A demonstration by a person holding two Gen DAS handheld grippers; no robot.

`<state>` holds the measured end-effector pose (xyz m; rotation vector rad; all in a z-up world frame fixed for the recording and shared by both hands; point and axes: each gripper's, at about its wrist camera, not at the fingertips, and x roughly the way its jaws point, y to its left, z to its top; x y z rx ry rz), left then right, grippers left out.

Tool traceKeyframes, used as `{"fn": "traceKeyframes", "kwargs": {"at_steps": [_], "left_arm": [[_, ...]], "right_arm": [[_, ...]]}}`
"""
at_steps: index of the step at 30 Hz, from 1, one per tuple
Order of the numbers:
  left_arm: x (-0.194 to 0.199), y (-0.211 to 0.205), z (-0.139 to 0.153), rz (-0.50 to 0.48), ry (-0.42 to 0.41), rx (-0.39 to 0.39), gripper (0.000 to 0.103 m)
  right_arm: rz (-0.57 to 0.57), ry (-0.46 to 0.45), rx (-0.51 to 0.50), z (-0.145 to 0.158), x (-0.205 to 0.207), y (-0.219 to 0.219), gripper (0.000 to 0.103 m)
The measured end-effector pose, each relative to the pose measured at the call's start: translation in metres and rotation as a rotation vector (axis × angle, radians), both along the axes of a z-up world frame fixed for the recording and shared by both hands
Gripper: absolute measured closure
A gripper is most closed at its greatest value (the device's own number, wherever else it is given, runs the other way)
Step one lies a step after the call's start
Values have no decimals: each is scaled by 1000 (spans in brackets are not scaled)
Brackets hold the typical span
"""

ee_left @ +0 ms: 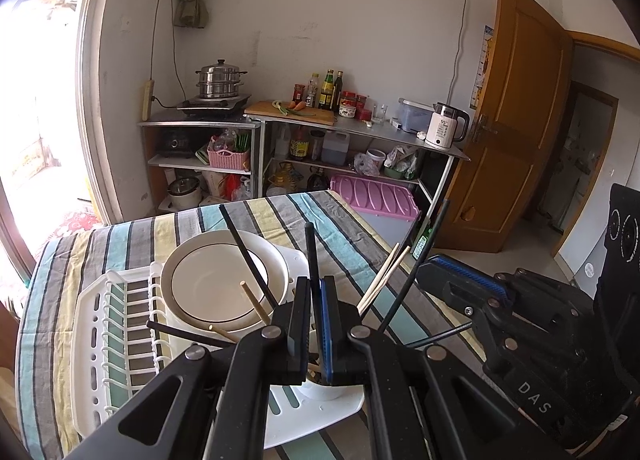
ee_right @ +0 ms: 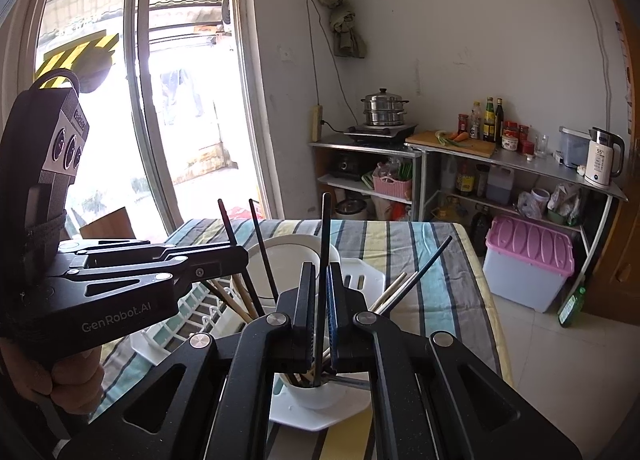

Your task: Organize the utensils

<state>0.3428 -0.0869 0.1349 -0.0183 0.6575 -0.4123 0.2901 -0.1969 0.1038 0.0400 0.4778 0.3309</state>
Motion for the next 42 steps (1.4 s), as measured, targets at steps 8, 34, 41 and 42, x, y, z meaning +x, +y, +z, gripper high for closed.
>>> {"fn": "traceKeyframes", "kwargs": {"at_steps": [8, 34, 41, 42], "left_arm": [[-17, 3, 7, 6, -30, 3, 98], [-149, 33, -22, 76, -117, 12, 98], [-188, 42, -47, 127, -108, 12, 98], [-193, 44, -51, 134, -102, 7, 98]], "right_arm": [[-5, -19, 5, 5, -11, -3, 94], [-12, -22, 35, -22, -109, -11, 83], [-11, 2, 18, -40, -143, -8, 78], [-15, 4, 16, -42, -147, -8, 78]]}}
